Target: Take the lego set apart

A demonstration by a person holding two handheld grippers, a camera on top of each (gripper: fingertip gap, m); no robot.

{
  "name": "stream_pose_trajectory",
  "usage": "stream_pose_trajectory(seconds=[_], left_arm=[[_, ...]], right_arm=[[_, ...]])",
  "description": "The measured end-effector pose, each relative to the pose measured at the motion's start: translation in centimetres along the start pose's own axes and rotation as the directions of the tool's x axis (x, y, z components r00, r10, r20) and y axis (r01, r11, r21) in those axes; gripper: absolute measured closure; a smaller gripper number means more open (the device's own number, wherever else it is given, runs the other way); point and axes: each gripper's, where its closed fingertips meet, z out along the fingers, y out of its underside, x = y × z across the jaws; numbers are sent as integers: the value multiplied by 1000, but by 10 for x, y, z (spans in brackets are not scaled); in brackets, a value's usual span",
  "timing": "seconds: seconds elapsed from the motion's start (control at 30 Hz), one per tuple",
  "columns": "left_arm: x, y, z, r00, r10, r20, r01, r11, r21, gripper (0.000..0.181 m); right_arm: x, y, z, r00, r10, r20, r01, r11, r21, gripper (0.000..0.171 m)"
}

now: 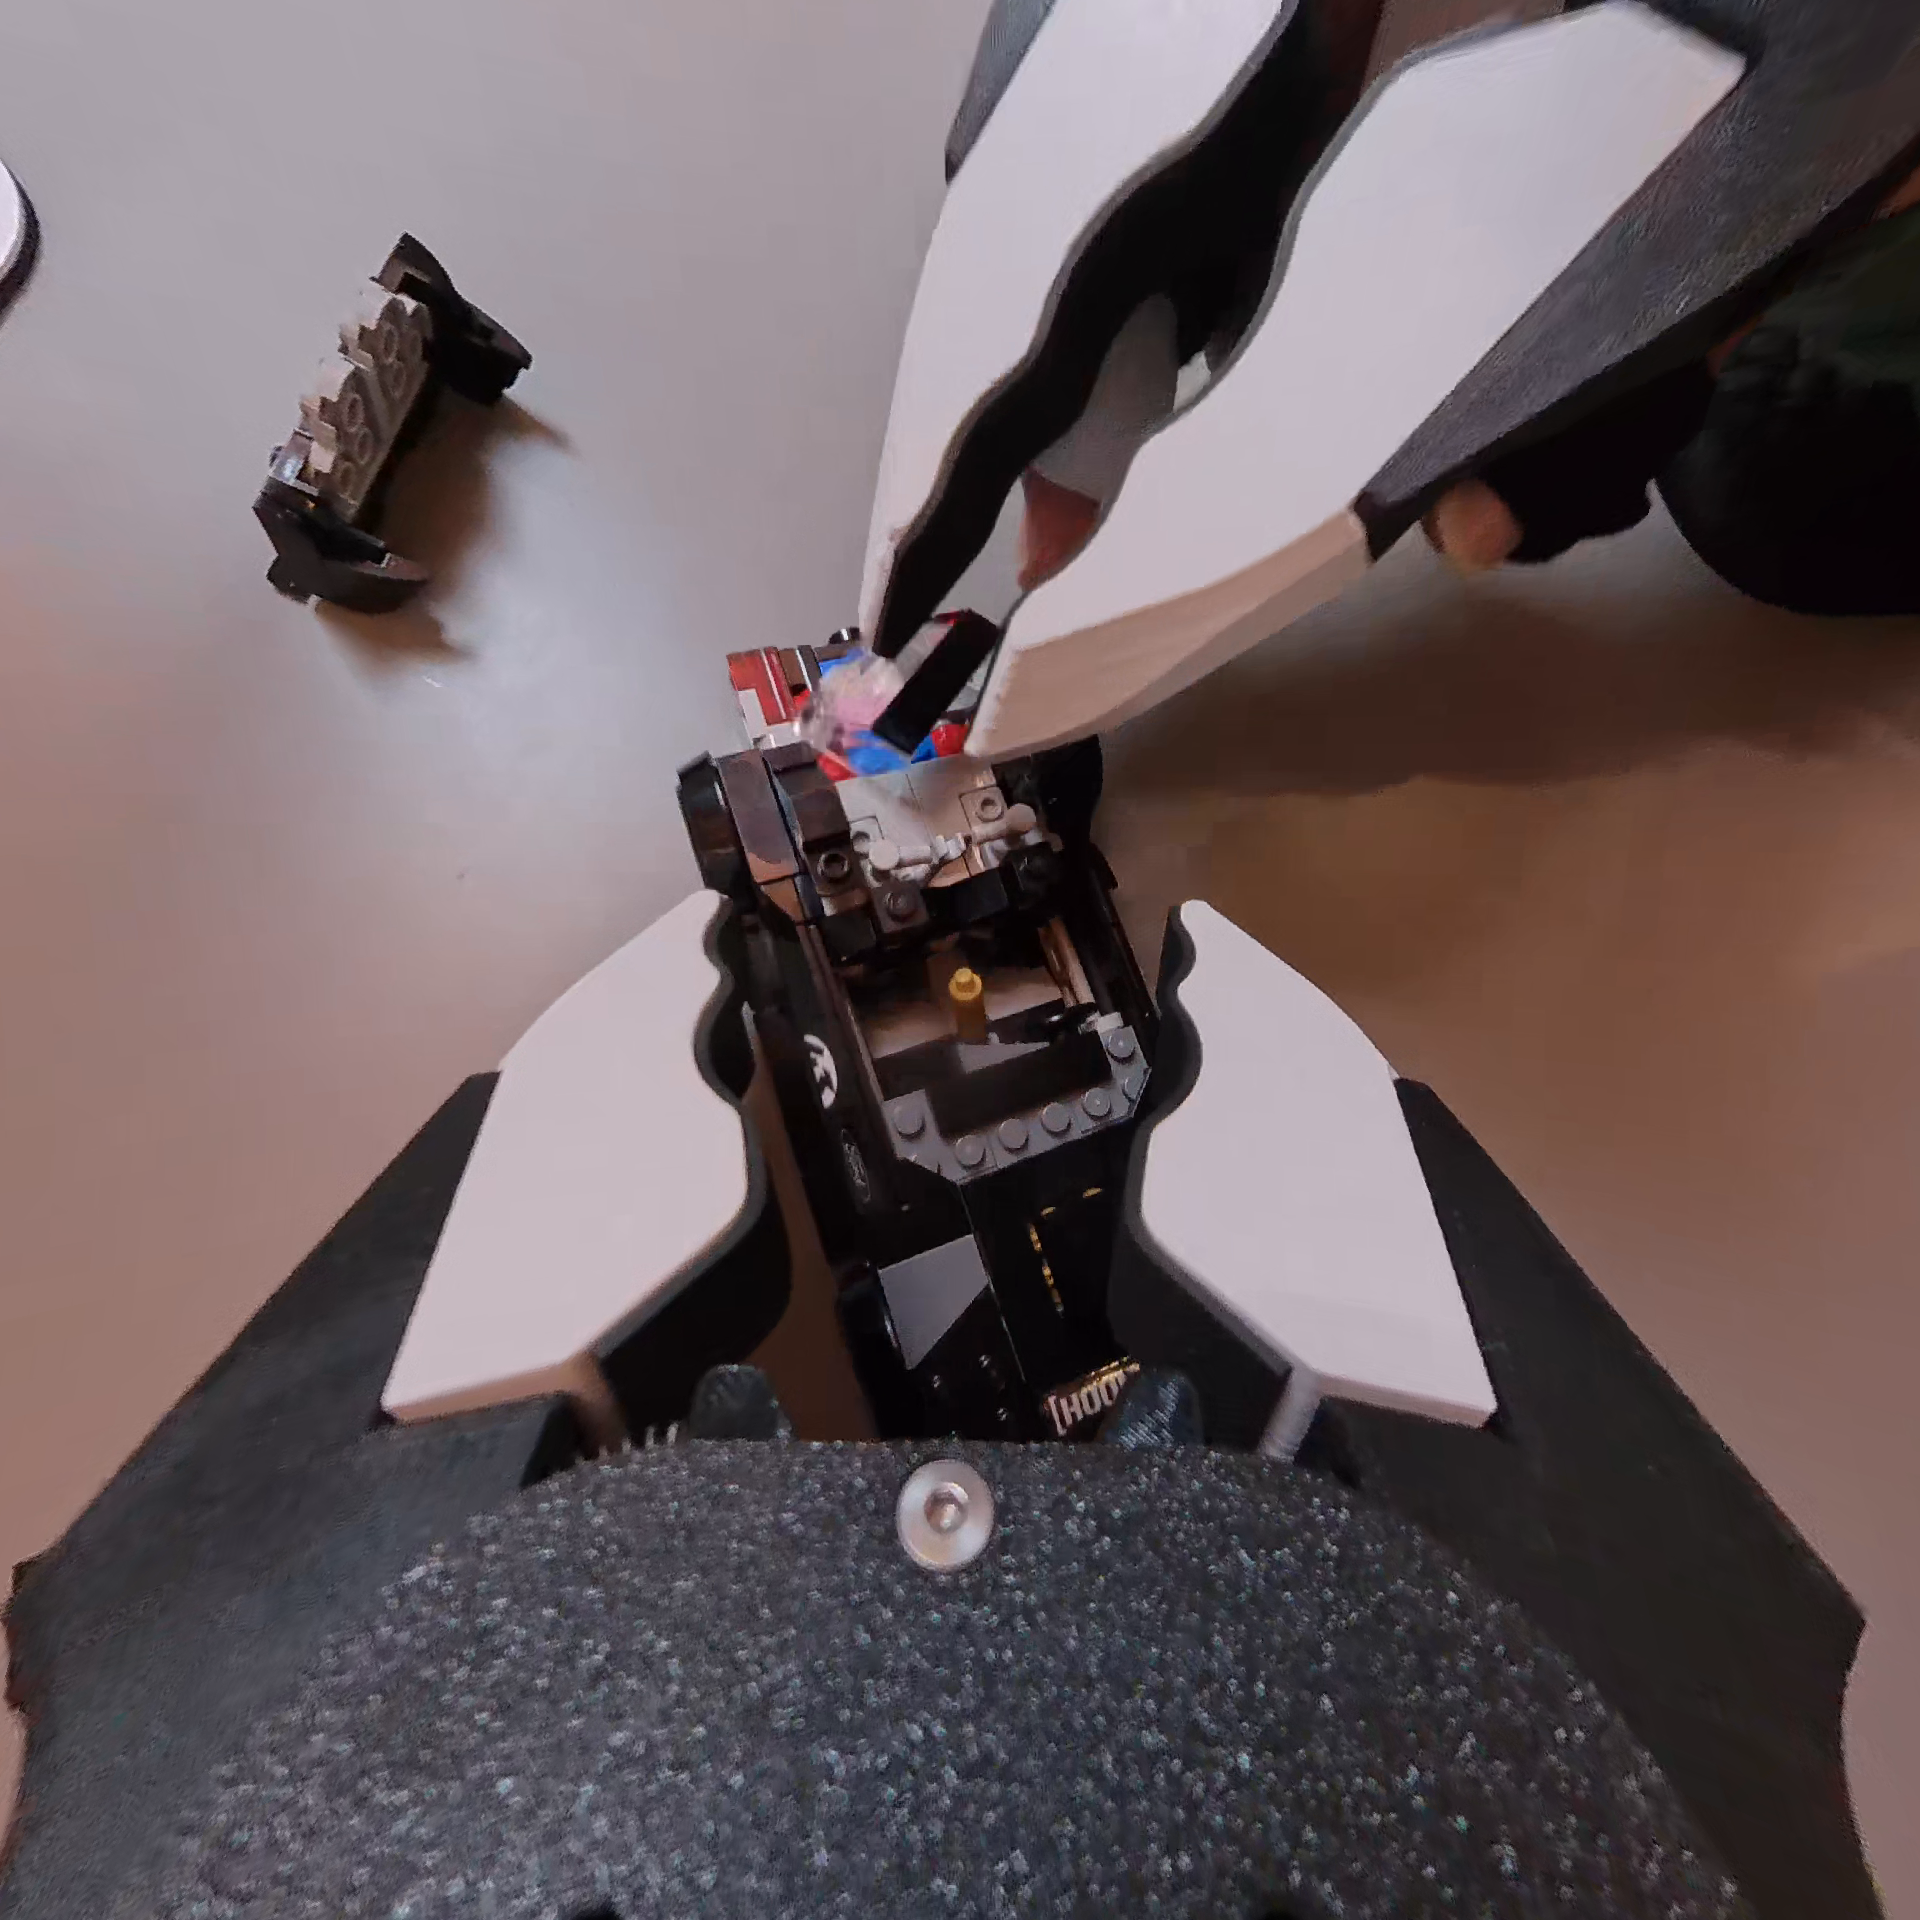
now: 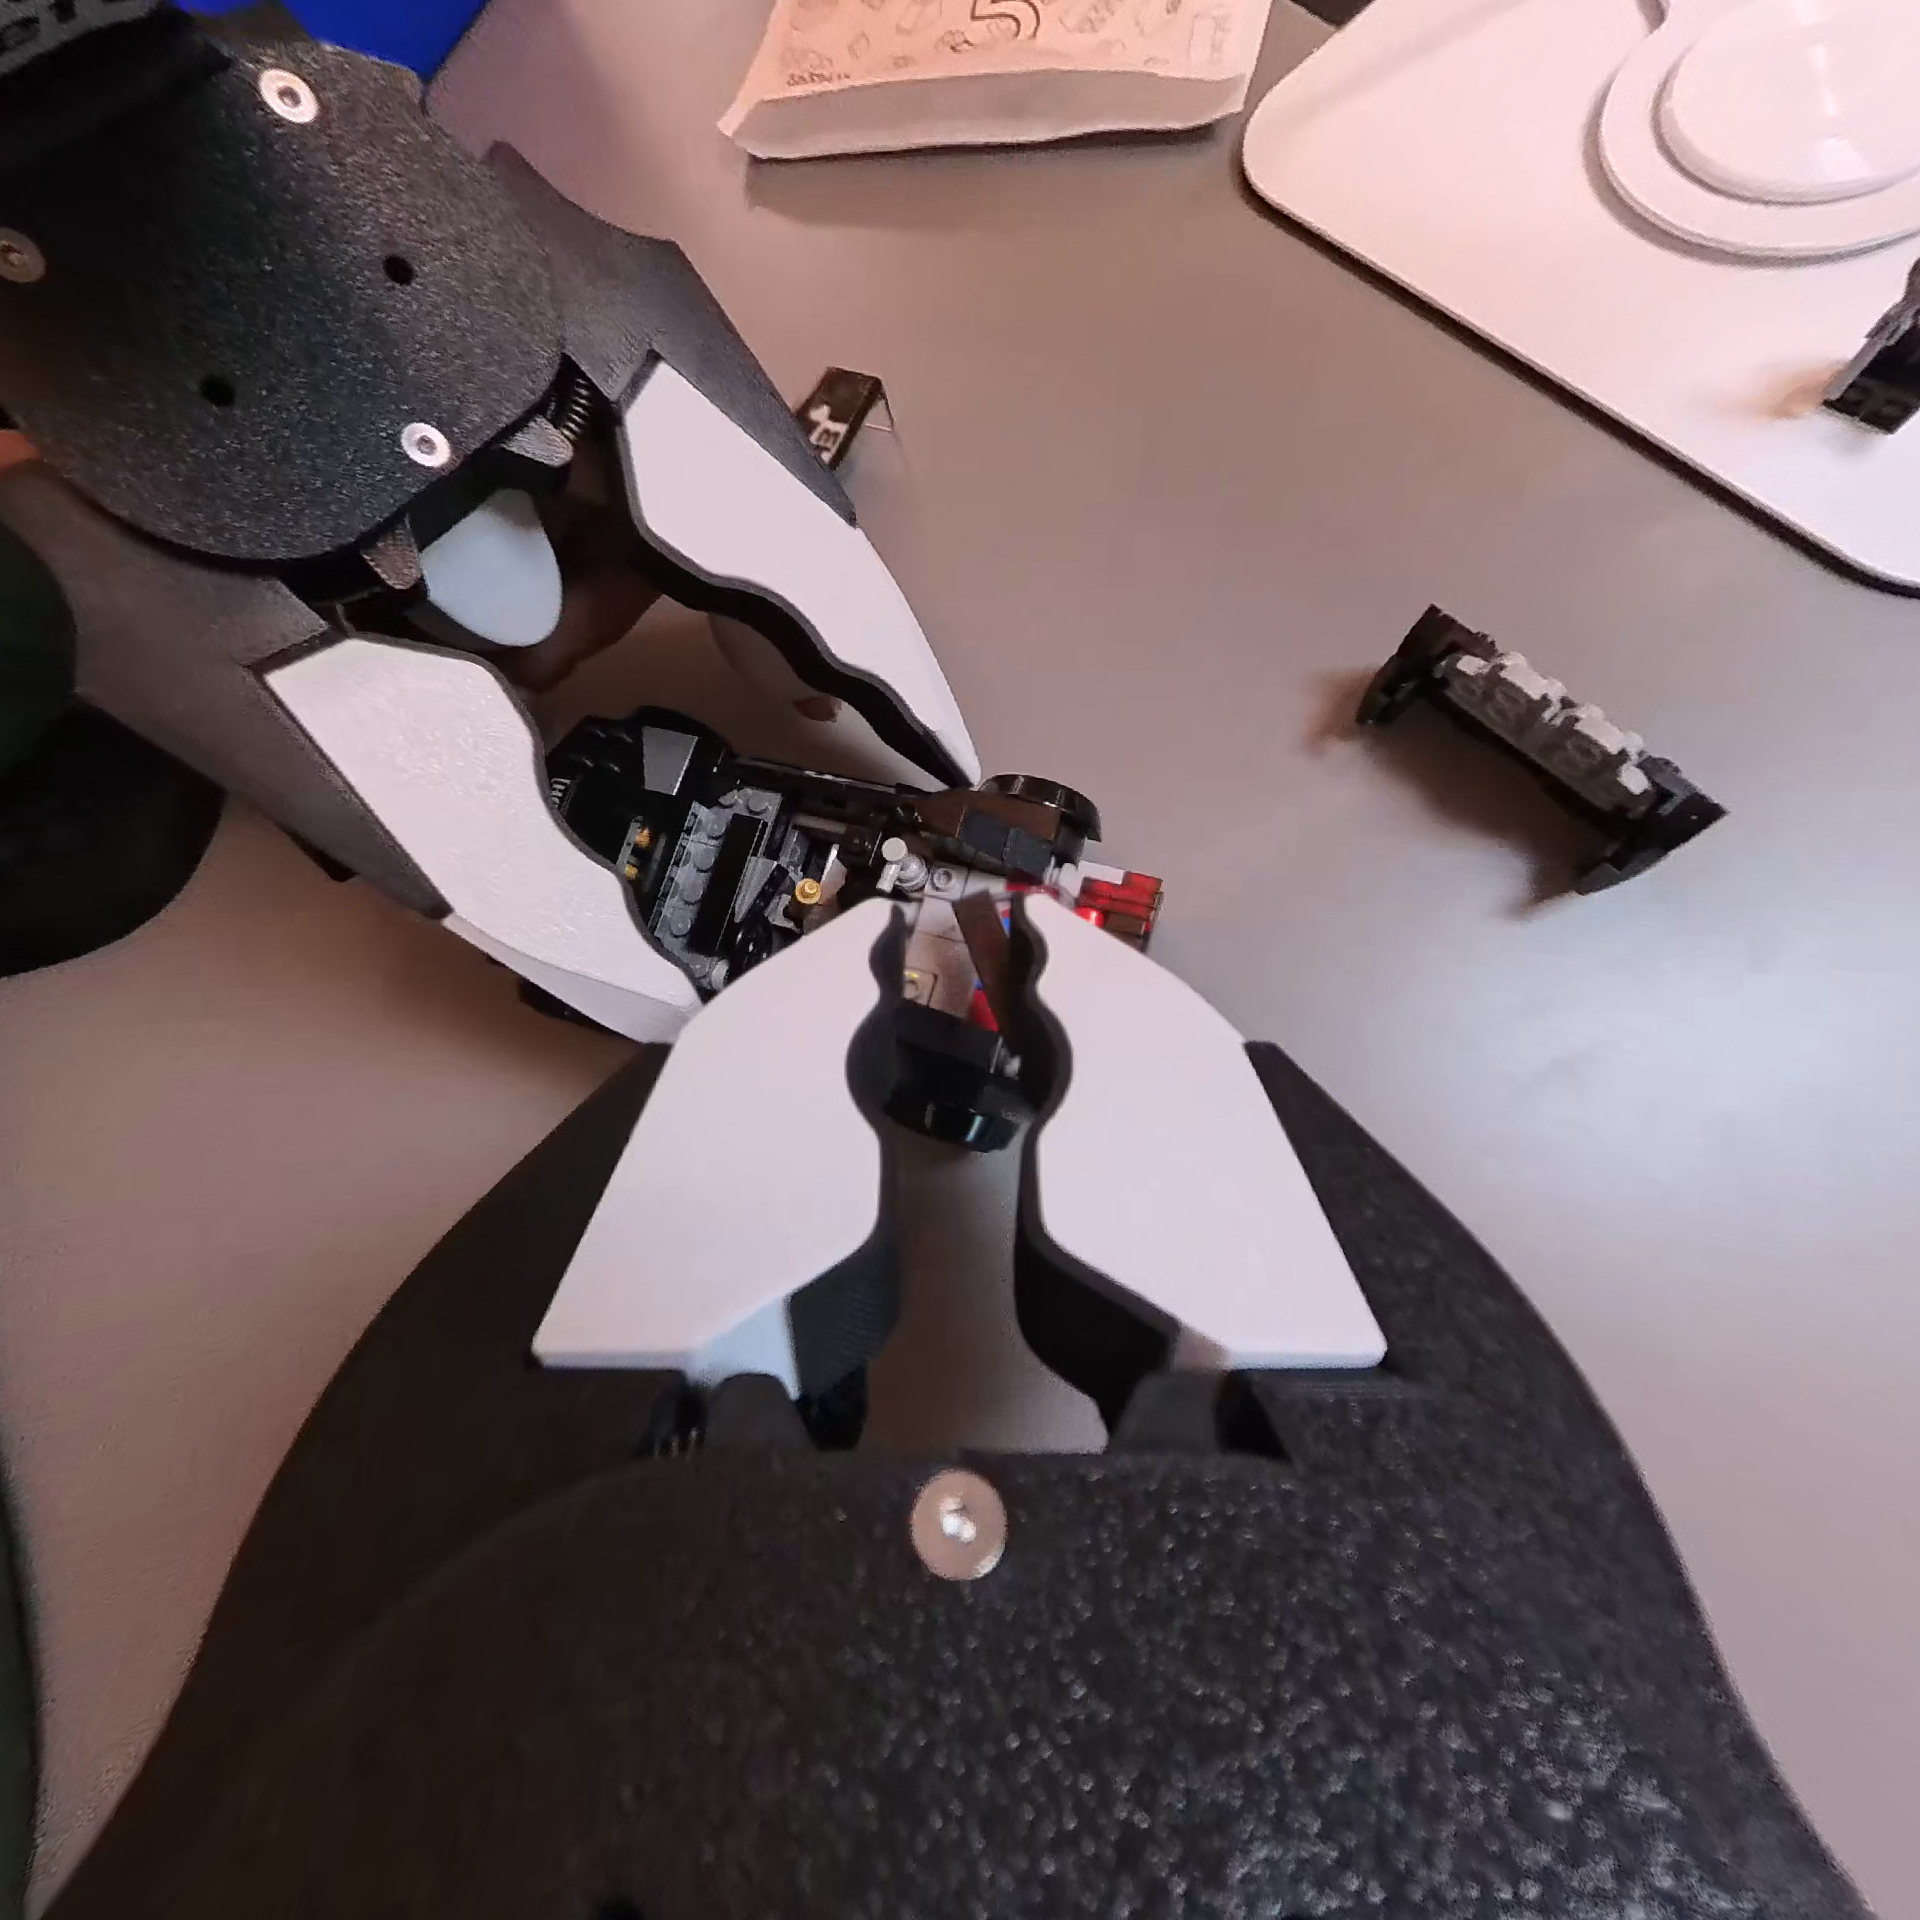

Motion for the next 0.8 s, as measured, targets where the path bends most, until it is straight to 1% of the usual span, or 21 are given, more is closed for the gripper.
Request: stream_pose_trajectory(seconds=[0.13, 0.2, 0.27, 0.33, 0.4, 0.47, 0.5, 0.53, 0.63, 0.67, 0.7, 0.73, 0.77, 0.8], left_arm=[[0, -1, -2, 1000, 2, -4, -2, 1000, 0, 106], [0, -1, -3, 1000, 2, -4, -2, 1000, 3, 106], [-1, -3, -5, 1000, -1, -7, 1, 1000, 10, 106], [-1, -5, -7, 1000, -3, -6, 3, 1000, 22, 106], [-2, -7, -10, 1000, -8, -11, 8, 999, 40, 107], [-4, -9, -12, 1000, -19, -16, 20, 998, 61, 107], [-6, -9, -13, 1000, -25, -16, 26, 997, 67, 108], [-8, -9, -13, 999, -31, -14, 32, 997, 71, 108], [-12, -8, -13, 999, -45, -14, 46, 996, 82, 108], [-13, -8, -13, 999, -47, -17, 49, 995, 84, 108], [-13, -9, -13, 999, -49, -20, 50, 995, 86, 108], [-13, -9, -12, 999, -49, -23, 51, 995, 89, 108], [-13, -9, -12, 998, -49, -26, 51, 995, 89, 109], [-13, -9, -11, 999, -48, -26, 50, 995, 88, 109]], right_arm=[[11, -22, -18, 996, -83, 12, 83, 995, 52, 151], [33, -34, -24, 984, -171, -45, 174, 983, 64, 151], [65, -37, -21, 945, -300, -128, 303, 953, 2, 149], [93, -35, -9, 883, -435, -178, 429, 900, -76, 142], [109, -28, 7, 816, -549, -183, 528, 836, -153, 137], [118, -22, 20, 728, -651, -216, 616, 759, -214, 137], [124, -21, 23, 668, -699, -256, 654, 715, -248, 145], [127, -21, 23, 594, -745, -304, 692, 666, -279, 160], [123, -19, 14, 406, -823, -398, 759, 546, -355, 164], [120, -14, 10, 346, -844, -409, 766, 506, -396, 164], [117, -7, 6, 306, -860, -409, 769, 476, -426, 164], [112, 0, 3, 302, -864, -404, 763, 473, -440, 164], [108, 7, 0, 329, -854, -402, 752, 495, -435, 163], [103, 14, -3, 376, -839, -393, 741, 527, -416, 161]])
